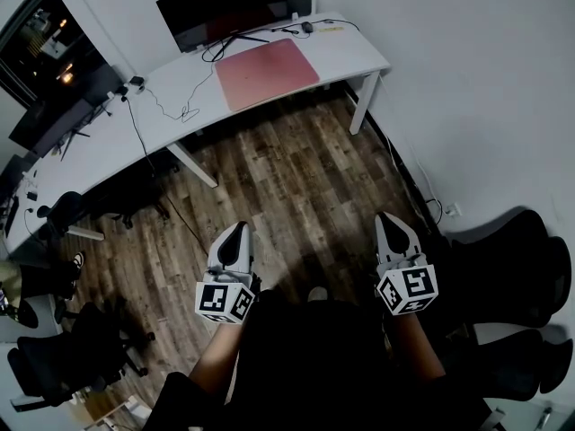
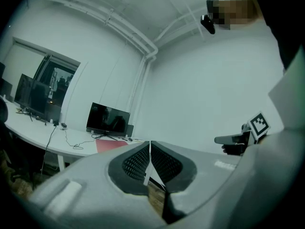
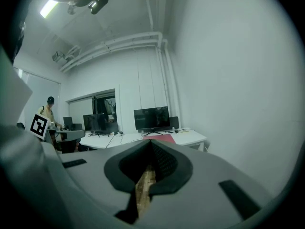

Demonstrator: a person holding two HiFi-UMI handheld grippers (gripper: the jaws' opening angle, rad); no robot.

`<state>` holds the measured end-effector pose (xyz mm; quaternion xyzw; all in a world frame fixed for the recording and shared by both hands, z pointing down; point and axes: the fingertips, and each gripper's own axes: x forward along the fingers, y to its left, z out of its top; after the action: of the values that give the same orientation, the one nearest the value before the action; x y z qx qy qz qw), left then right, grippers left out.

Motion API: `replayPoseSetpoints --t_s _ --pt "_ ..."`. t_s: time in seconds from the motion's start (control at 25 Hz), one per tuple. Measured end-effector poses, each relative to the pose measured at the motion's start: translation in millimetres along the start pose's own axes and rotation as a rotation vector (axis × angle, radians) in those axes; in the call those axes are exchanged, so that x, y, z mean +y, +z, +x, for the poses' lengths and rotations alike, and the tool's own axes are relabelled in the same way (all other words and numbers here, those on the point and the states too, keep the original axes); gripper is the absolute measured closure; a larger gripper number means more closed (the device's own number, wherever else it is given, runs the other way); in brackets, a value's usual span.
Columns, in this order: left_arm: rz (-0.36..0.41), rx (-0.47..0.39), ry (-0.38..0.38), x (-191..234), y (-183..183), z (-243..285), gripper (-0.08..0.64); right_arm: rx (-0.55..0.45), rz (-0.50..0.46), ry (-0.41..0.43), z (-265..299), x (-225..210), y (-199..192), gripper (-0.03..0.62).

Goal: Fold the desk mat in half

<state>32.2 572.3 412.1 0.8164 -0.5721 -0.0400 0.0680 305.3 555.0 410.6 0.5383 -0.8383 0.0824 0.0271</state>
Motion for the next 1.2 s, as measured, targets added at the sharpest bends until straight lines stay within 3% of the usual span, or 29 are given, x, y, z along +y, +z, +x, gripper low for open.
replayPoseSetpoints --t_s 0.4,0.52,0.6,0.8,0.96,1.2 --pt "0.023 0.003 0.034 -14 -7 7 0.524 -0.035 0.009 -0.018 -10 -30 -3 0.588" --pt "0.039 0.015 0.046 -9 -5 16 0.347 -0.017 0.017 -0.022 -6 -35 -5 0.445" --pt "0.051 0.032 0.064 -4 -7 21 0.303 0.002 0.017 -0.025 -3 -39 -9 0.342" --pt "0.054 0.035 0.136 10 -9 23 0.23 0.044 0.021 -0.048 7 -50 -20 0.204" --pt "0.045 0.037 0.168 20 -11 19 0.227 0.071 0.022 -0.021 14 -44 -27 0.202" --pt "0.032 0.052 0.149 23 -14 13 0.227 0.083 0.014 0.008 25 -31 -32 0.204"
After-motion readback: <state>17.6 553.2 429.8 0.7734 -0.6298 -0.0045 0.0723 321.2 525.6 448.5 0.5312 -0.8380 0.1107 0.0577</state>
